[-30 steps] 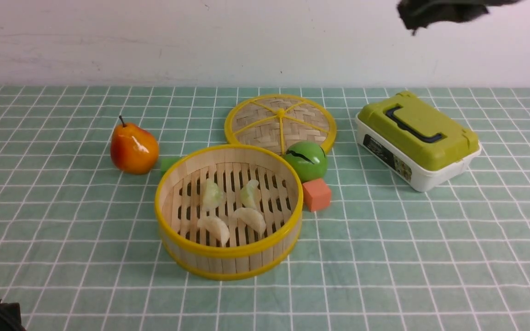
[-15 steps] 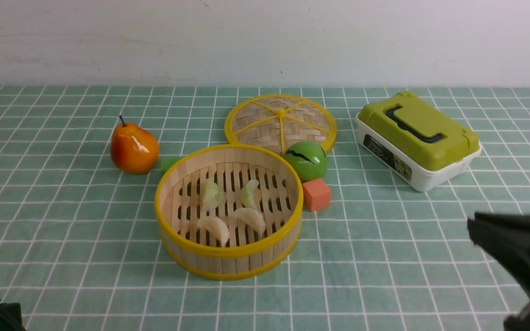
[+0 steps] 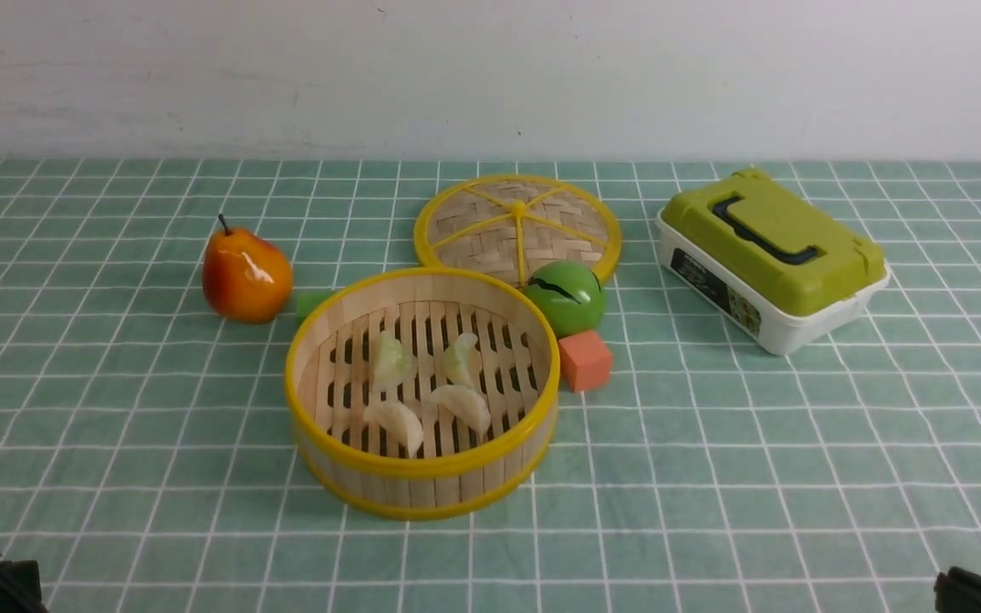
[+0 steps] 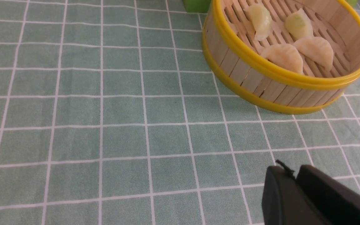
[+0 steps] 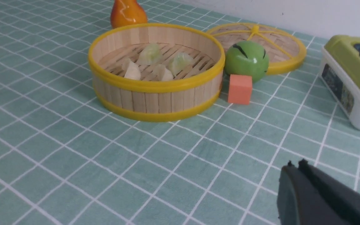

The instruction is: Put the dumplings into the steamer on the table with the blue tablecloth.

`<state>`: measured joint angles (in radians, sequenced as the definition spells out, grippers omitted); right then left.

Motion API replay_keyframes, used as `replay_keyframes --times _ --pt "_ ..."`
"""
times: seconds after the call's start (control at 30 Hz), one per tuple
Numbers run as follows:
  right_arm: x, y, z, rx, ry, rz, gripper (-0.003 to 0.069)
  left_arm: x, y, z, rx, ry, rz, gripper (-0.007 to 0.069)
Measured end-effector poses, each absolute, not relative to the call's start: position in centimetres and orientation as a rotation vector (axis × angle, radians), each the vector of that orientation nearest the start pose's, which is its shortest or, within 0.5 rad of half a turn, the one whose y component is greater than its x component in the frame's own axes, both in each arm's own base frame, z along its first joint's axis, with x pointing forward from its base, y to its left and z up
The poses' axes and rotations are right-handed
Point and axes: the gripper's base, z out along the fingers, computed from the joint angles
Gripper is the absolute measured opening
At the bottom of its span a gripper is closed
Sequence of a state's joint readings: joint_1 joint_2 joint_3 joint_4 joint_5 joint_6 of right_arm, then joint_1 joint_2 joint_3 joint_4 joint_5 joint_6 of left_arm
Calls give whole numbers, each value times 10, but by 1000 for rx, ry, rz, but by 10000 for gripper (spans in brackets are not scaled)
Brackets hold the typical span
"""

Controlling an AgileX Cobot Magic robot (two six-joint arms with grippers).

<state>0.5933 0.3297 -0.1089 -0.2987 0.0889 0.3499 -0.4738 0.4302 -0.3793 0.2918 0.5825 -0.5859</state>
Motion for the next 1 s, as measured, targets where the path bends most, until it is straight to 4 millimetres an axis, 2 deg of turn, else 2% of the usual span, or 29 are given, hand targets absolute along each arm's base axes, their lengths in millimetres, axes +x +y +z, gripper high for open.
replay_keyframes --times 0.17,0.27,0.47,0.73,0.93,1.0 --pt "70 45 194 -383 1718 523 -20 84 -27 262 44 2106 -325 71" --pt "72 40 198 -289 1645 508 -20 84 -27 262 44 2106 -326 74" --pt "75 23 206 -155 1560 316 -19 84 -27 262 44 2106 -326 81" --pt "66 8 192 39 1685 207 -15 84 -27 262 44 2106 -326 90" --pt "54 5 174 42 1842 162 -15 84 -27 262 44 2106 -326 91" --pt "53 5 174 42 1854 160 -15 84 -27 262 45 2105 -326 91"
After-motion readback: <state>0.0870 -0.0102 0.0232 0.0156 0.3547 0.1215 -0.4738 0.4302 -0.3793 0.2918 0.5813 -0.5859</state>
